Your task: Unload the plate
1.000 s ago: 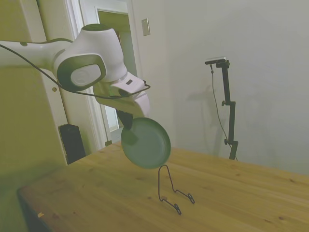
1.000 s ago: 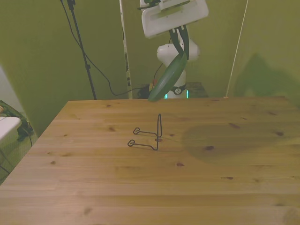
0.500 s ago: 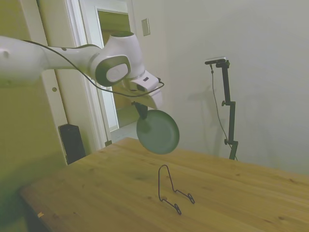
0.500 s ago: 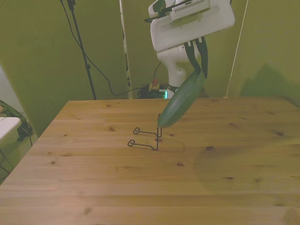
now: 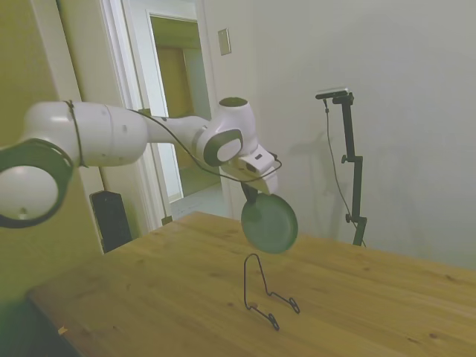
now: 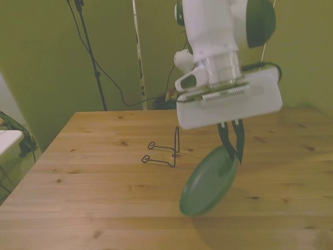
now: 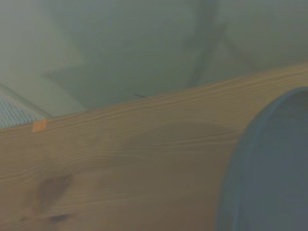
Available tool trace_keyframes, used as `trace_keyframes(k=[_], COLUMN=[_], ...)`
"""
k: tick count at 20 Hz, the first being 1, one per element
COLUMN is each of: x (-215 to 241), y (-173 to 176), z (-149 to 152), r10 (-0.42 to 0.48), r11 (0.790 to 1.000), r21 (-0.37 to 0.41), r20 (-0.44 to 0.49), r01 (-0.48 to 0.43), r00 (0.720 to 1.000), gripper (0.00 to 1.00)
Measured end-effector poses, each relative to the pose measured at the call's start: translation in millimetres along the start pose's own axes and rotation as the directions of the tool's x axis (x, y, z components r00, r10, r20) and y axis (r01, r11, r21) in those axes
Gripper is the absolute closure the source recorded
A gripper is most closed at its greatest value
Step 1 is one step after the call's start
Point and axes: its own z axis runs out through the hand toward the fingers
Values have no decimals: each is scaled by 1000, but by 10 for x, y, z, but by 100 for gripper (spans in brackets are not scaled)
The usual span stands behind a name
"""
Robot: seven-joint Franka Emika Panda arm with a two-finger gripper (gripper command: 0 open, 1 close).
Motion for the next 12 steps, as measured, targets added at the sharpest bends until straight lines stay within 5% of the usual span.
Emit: trace_keyframes(k=[7, 12], x=[-94, -250], y=[-337, -369], z=[554, 961], r10=[-17, -72], r11=[989, 958], r21=[-150, -281], r20=[-18, -42], r01=[14, 57], r00=[1000, 997], gripper=[100, 100])
